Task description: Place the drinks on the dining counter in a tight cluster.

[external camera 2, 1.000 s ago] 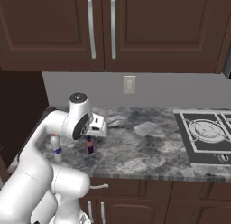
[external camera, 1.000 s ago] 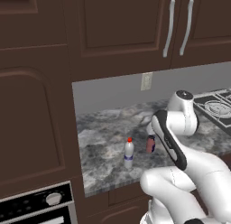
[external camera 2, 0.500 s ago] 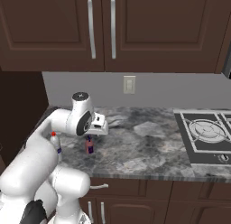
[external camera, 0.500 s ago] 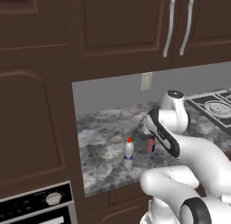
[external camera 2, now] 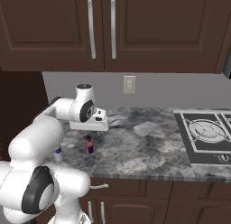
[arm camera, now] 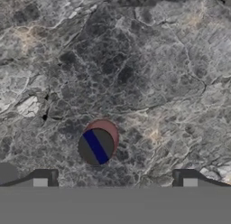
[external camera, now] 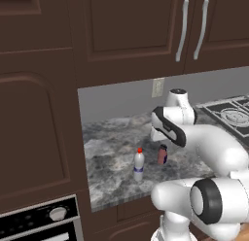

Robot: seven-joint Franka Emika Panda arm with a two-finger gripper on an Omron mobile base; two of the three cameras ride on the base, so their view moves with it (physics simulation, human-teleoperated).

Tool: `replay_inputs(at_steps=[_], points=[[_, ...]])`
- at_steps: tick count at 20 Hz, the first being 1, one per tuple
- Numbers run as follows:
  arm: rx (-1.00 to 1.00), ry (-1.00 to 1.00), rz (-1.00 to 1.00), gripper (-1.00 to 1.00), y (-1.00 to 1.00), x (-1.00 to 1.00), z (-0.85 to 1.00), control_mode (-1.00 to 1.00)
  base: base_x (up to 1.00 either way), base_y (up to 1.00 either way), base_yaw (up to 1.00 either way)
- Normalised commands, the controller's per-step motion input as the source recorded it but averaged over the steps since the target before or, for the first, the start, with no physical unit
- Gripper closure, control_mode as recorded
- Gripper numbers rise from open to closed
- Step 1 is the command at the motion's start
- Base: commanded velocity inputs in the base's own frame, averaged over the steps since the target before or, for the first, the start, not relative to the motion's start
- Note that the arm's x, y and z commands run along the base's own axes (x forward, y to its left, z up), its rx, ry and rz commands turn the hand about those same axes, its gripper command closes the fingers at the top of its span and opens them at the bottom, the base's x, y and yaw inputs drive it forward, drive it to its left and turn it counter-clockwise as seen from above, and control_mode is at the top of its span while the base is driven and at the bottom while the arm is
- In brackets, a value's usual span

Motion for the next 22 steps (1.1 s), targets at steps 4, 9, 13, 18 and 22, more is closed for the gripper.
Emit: replay_inputs(at_steps=[4, 9, 13, 18, 22], points=[[0.0, 0.12, 0.02, -1.0, 0.03, 0.0, -0.07, -1.0, 0.0, 0.0, 0.0], [0.0, 0.05, 0.01, -1.0, 0.0, -0.13, -0.13, -1.0, 0.0, 0.0, 0.0], [0.0, 0.0, 0.0, -1.0, 0.0, -0.21, -0.23, -1.0, 0.0, 0.0, 0.0], [0.0, 0.0, 0.0, -1.0, 0.0, -0.08, -0.06, -1.0, 0.0, 0.0, 0.0], [0.0, 0.0, 0.01, -1.0, 0.1, -0.04, 0.0, -1.0, 0.0, 0.0, 0.0]])
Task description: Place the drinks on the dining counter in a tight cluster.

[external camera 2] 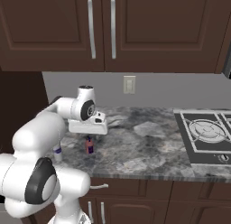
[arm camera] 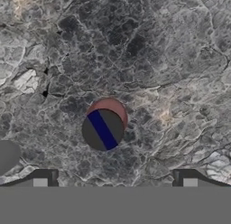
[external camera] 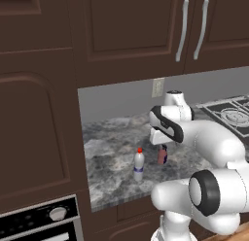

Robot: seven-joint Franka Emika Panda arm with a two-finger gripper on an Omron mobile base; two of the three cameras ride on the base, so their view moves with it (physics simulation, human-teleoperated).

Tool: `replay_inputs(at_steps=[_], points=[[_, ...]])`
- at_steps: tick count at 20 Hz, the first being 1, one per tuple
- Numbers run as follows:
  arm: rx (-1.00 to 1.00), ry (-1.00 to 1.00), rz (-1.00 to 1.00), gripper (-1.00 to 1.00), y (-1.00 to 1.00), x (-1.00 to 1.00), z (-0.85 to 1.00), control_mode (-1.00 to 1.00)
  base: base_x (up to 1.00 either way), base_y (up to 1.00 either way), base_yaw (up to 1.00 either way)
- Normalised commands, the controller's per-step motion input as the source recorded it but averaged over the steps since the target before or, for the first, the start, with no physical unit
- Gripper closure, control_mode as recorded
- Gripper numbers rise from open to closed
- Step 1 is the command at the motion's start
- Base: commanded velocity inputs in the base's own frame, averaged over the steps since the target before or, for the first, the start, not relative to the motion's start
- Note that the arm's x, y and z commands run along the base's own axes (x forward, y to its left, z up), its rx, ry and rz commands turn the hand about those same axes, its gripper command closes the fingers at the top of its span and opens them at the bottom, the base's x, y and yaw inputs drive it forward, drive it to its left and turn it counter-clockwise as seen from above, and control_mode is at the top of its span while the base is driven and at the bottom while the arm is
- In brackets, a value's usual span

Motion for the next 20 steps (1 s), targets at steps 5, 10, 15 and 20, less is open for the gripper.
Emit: replay_inputs(at_steps=[5, 10, 15, 20], points=[[0.0, 0.0, 0.0, -1.0, 0.01, 0.0, 0.0, -1.0, 0.0, 0.0, 0.0], [0.0, 0.0, 0.0, -1.0, 0.0, 0.17, 0.0, -1.0, 0.0, 0.0, 0.0], [0.0, 0.0, 0.0, -1.0, 0.0, 0.22, 0.0, -1.0, 0.0, 0.0, 0.0], [0.0, 0.0, 0.0, -1.0, 0.0, 0.1, 0.0, -1.0, 0.0, 0.0, 0.0]])
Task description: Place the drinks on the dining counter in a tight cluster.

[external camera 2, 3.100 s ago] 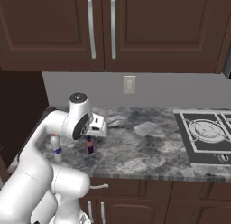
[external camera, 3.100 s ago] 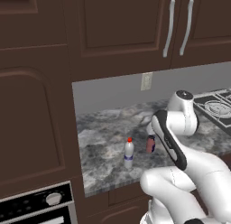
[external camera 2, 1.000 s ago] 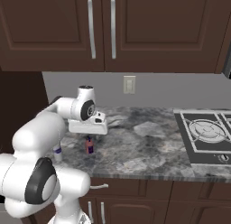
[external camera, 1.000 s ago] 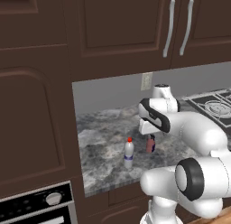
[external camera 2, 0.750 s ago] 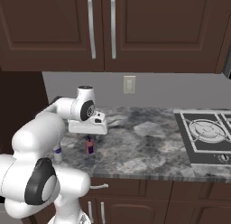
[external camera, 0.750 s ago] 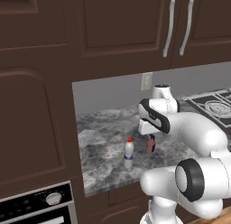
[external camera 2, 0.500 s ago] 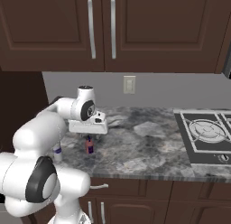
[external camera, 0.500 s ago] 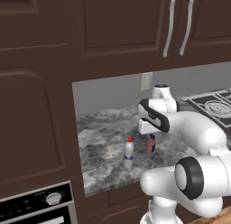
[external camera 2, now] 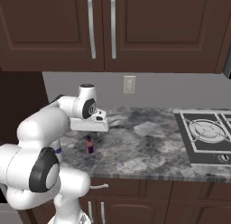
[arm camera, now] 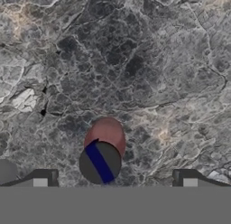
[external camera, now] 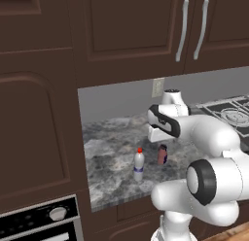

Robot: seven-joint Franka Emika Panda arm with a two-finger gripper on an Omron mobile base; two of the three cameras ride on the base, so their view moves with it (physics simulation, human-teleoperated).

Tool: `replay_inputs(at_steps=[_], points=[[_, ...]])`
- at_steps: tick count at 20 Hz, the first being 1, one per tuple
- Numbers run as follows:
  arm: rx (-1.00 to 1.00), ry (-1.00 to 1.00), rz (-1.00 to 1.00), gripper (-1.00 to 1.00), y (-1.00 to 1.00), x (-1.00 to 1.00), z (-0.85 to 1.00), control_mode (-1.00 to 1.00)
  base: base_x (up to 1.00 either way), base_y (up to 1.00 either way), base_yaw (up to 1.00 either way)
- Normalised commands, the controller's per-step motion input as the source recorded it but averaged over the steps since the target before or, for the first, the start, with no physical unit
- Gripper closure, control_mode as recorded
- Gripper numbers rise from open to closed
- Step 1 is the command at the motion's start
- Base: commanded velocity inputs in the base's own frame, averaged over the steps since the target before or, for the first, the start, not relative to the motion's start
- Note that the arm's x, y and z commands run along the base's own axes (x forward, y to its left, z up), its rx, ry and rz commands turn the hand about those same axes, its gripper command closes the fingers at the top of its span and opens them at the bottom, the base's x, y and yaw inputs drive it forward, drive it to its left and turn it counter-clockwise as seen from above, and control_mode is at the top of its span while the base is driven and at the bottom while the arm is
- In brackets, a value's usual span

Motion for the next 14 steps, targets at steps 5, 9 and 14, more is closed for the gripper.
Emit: replay_inputs(at_steps=[5, 9, 14], points=[[0.0, 0.0, 0.0, -1.0, 0.0, 0.02, 0.0, -1.0, 0.0, 0.0, 0.0], [0.0, 0.0, 0.0, -1.0, 0.03, 0.0, 0.0, -1.0, 0.0, 0.0, 0.0], [0.0, 0.0, 0.0, -1.0, 0.12, 0.0, 0.0, -1.0, 0.0, 0.0, 0.0]])
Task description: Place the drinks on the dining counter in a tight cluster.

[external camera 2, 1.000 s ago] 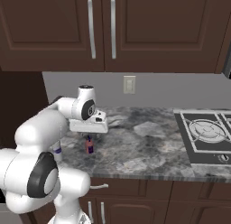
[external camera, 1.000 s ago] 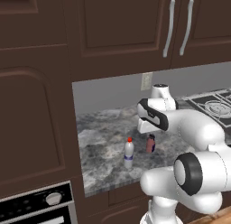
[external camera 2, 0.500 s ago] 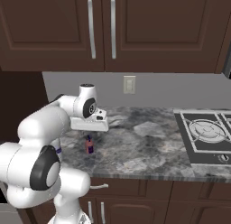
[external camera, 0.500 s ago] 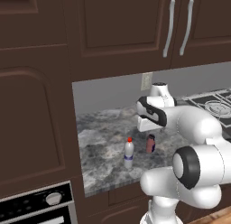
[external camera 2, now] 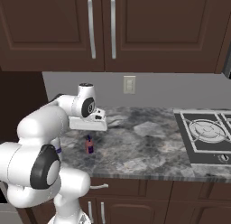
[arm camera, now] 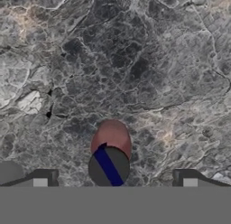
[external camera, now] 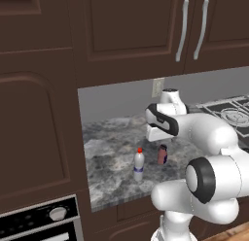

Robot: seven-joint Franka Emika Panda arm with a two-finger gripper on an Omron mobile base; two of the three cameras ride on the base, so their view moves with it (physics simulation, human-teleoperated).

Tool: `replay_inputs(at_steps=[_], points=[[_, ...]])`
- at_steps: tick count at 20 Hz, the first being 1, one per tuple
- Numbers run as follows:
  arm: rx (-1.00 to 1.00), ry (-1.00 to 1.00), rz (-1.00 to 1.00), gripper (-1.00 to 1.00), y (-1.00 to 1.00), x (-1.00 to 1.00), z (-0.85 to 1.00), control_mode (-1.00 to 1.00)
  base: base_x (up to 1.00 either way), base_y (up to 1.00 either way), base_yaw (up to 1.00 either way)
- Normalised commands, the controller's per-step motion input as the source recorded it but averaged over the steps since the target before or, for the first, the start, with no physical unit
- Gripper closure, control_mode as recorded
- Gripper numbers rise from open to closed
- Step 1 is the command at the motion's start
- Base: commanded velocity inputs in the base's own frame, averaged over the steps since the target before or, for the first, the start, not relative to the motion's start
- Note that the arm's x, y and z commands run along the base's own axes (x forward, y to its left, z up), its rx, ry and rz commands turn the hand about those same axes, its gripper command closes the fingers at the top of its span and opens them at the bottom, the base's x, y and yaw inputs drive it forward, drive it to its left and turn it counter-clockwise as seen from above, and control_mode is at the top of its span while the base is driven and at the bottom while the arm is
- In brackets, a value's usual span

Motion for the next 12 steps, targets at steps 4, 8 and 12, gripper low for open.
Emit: replay_inputs(at_steps=[4, 8, 12], points=[[0.0, 0.0, 0.0, -1.0, 0.06, 0.0, 0.0, -1.0, 0.0, 0.0, 0.0], [0.0, 0.0, 0.0, -1.0, 0.0, 0.01, 0.0, -1.0, 0.0, 0.0, 0.0], [0.0, 0.0, 0.0, -1.0, 0.0, 0.08, -0.03, -1.0, 0.0, 0.0, 0.0]])
